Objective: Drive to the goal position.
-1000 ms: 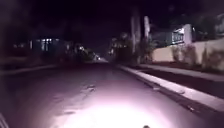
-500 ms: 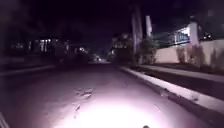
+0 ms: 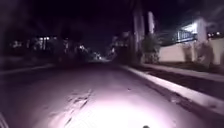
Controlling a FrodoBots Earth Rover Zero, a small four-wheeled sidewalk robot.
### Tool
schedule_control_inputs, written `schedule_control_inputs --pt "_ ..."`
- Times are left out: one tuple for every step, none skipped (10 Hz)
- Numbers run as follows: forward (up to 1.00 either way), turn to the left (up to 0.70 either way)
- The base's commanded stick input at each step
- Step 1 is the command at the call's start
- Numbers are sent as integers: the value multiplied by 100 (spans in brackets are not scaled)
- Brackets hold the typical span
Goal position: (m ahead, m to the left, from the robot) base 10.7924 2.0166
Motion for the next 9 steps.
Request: schedule_control_inputs --pt "70 0" --pt "70 0" --pt "70 0" --pt "70 0" --pt "70 0" --pt "70 0" --pt "70 0" --pt "70 0" --pt "70 0"
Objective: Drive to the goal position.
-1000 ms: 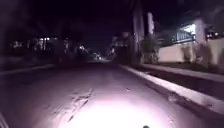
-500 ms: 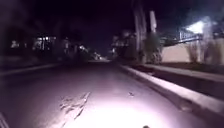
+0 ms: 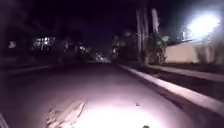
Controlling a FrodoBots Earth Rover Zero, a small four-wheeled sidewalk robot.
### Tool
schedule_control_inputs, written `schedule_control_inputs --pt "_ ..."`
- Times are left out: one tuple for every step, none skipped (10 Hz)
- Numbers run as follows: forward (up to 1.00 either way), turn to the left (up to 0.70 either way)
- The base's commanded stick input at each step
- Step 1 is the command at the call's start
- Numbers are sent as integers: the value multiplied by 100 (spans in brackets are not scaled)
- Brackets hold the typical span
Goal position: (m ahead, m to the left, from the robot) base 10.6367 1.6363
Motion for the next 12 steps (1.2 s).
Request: schedule_control_inputs --pt "70 0" --pt "70 0" --pt "70 0" --pt "70 0" --pt "70 0" --pt "70 0" --pt "70 0" --pt "70 0" --pt "70 0" --pt "70 0" --pt "70 0" --pt "70 0"
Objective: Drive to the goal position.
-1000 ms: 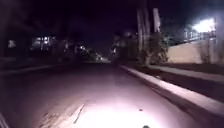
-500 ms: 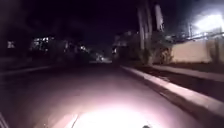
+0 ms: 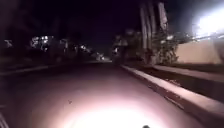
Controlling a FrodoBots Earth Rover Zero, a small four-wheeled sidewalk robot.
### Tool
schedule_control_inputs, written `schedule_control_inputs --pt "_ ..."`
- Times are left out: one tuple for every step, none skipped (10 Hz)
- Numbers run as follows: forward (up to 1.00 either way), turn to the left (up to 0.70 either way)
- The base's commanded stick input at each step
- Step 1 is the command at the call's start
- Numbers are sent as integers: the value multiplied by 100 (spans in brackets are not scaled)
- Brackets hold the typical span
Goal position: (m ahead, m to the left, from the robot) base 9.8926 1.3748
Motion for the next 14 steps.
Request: schedule_control_inputs --pt "70 9" --pt "70 35" --pt "70 35" --pt "70 3" --pt "70 0" --pt "70 0" --pt "70 0" --pt "70 0" --pt "70 0" --pt "70 0" --pt "70 0" --pt "70 0" --pt "70 0" --pt "70 0"
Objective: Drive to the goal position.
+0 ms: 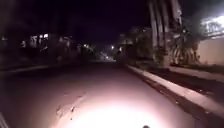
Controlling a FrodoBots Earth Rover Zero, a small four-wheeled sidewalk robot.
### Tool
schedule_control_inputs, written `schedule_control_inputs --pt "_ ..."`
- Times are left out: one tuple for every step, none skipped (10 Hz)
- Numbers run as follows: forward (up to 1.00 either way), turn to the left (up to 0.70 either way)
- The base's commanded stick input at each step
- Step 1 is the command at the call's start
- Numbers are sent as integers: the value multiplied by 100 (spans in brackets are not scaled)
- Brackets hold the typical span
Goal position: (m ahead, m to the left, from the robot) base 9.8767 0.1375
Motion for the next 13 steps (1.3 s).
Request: schedule_control_inputs --pt "70 0" --pt "70 0" --pt "70 0" --pt "70 0" --pt "70 0" --pt "70 0" --pt "70 0" --pt "70 0" --pt "70 0" --pt "70 0" --pt "70 0" --pt "70 0" --pt "70 0"
